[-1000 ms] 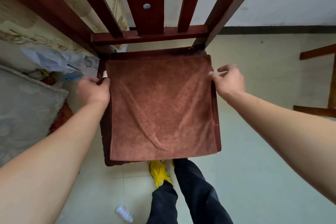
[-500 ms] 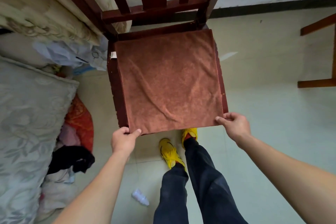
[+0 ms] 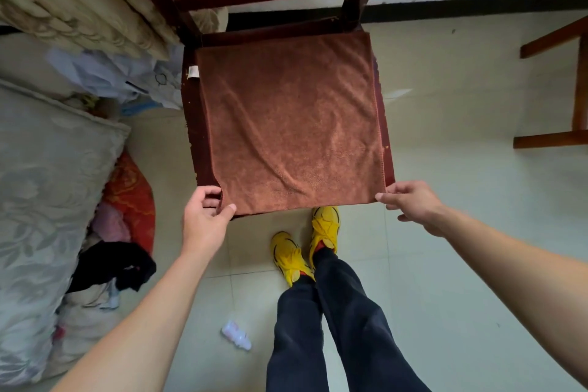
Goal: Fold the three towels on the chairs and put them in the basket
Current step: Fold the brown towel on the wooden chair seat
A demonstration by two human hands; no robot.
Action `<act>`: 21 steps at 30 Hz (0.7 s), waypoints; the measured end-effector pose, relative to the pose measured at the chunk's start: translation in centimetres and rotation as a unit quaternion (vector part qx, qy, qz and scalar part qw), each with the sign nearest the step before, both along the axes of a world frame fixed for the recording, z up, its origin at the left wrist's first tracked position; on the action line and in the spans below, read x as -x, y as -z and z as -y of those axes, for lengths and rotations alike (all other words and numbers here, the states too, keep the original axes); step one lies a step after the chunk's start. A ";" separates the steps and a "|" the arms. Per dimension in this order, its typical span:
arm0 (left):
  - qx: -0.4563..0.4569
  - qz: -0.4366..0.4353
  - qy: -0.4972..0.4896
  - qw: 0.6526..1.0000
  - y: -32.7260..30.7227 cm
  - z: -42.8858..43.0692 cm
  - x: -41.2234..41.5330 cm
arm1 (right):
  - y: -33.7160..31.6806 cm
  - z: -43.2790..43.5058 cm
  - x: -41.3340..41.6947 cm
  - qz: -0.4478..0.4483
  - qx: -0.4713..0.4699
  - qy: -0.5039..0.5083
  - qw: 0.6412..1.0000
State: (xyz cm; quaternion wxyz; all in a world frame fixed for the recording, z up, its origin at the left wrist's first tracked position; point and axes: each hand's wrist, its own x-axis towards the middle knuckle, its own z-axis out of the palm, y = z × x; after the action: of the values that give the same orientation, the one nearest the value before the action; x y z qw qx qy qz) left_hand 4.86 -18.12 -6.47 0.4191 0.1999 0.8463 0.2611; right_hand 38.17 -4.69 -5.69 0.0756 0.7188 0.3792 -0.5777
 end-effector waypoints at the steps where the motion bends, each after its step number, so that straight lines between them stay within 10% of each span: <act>1: 0.004 -0.006 0.012 1.000 0.1 0.0 0.1 | 0.0 0.1 0.2 0.000 -0.029 0.014 0.999; 7: 0.088 -0.058 0.074 0.992 0.1 0.5 1.2 | -0.2 0.3 0.8 -0.004 -0.117 0.090 0.989; 21: 0.207 -0.023 0.084 0.974 1.9 4.2 0.4 | 1.3 3.7 -2.4 0.051 0.035 0.002 0.998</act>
State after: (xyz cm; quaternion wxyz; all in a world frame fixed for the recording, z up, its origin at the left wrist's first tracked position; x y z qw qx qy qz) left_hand 4.45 -22.35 -8.39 0.4518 0.1852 0.8718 0.0396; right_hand 40.57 -8.40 -7.03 0.1186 0.7452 0.3526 -0.5535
